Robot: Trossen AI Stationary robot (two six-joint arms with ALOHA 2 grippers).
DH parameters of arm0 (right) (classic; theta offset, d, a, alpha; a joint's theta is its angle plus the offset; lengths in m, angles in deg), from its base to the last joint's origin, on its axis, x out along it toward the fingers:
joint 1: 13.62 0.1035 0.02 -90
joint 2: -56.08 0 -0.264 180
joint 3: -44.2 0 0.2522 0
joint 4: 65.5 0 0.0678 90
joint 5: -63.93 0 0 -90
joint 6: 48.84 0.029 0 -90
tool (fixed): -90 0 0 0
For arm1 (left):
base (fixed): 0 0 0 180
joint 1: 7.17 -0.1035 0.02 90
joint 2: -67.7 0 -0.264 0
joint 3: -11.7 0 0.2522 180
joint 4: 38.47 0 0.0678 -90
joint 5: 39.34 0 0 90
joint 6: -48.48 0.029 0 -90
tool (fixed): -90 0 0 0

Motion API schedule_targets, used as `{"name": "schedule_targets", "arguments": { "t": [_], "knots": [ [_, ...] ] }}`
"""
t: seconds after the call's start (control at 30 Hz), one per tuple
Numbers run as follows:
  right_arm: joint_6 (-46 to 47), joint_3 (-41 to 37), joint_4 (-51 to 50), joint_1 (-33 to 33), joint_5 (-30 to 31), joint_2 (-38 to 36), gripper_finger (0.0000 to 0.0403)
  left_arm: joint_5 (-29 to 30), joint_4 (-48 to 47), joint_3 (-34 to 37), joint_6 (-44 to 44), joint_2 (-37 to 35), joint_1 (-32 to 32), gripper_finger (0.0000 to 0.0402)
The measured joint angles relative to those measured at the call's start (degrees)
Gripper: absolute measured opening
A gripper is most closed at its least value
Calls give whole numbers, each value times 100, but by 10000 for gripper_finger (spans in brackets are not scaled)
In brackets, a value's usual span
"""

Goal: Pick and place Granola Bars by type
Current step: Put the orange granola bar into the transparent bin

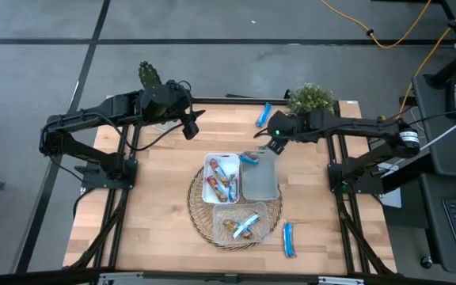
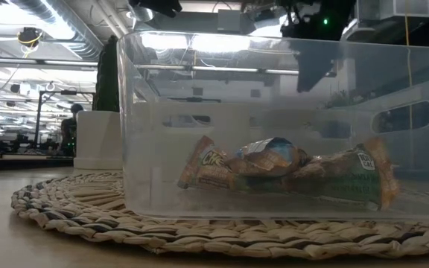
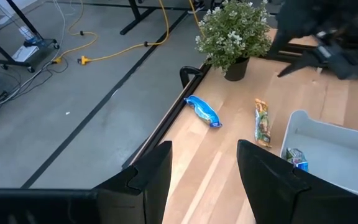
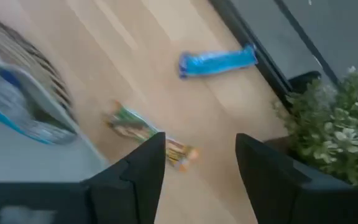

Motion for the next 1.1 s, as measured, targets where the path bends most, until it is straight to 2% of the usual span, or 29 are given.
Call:
{"name": "schedule_targets", "arguments": {
  "t": [0.17, 0.27, 0.43, 0.6, 0.93, 1.1],
  "knots": [
    [-1066, -91, 444, -686, -882, 1, 224, 49, -2, 0, -2, 0, -2, 173],
    [-1821, -218, 762, -1020, -1214, -1, 251, 49, -2, 0, -33, 0, 0, 173],
    [-2715, -625, 1034, -1449, -1615, 1, 290, 97, -2, 0, -177, 0, 0, 173],
    [-3429, -1189, 1369, -1603, -1795, 5, 298, 247, -28, 0, -254, 0, -2, 173],
    [-3854, -1982, 2426, -1653, -2158, 76, 298, 357, -26, 0, -306, 0, -4, 173],
    [-3870, -2128, 2454, -1667, -2296, 424, 298, 382, -26, 2, -319, 0, -2, 173]
  ]
}}
